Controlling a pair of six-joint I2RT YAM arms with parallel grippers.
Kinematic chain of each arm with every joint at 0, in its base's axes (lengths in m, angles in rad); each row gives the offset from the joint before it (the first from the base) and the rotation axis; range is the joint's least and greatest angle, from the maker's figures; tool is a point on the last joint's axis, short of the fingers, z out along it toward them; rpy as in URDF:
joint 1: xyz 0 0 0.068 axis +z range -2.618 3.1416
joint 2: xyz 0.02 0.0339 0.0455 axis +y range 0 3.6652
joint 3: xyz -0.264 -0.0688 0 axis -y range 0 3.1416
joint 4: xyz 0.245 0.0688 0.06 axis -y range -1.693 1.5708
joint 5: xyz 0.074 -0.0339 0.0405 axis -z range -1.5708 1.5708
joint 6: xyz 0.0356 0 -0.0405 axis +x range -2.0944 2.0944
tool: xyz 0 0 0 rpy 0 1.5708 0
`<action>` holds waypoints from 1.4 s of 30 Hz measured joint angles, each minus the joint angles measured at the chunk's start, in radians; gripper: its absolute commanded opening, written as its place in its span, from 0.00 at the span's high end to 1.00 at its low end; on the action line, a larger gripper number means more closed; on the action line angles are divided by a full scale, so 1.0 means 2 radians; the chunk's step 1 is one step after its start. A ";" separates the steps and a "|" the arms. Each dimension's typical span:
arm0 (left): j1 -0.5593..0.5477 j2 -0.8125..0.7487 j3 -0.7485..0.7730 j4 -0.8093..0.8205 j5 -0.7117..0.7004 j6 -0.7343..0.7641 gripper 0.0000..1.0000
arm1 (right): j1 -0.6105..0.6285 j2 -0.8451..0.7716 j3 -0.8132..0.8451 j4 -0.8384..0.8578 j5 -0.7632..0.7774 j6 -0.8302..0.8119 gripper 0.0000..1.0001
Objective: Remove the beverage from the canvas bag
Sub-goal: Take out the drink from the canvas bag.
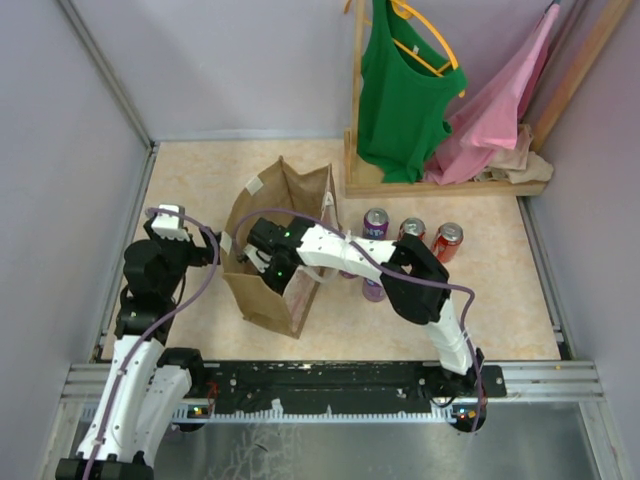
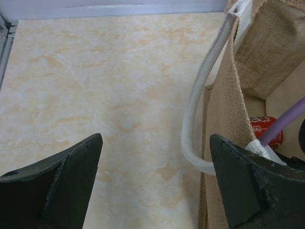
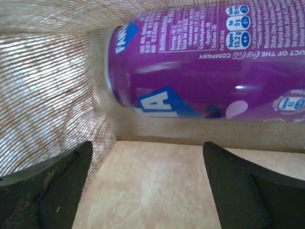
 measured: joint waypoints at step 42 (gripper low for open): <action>0.000 -0.003 -0.008 -0.008 -0.006 0.002 0.00 | -0.025 0.044 0.072 -0.049 0.208 0.088 1.00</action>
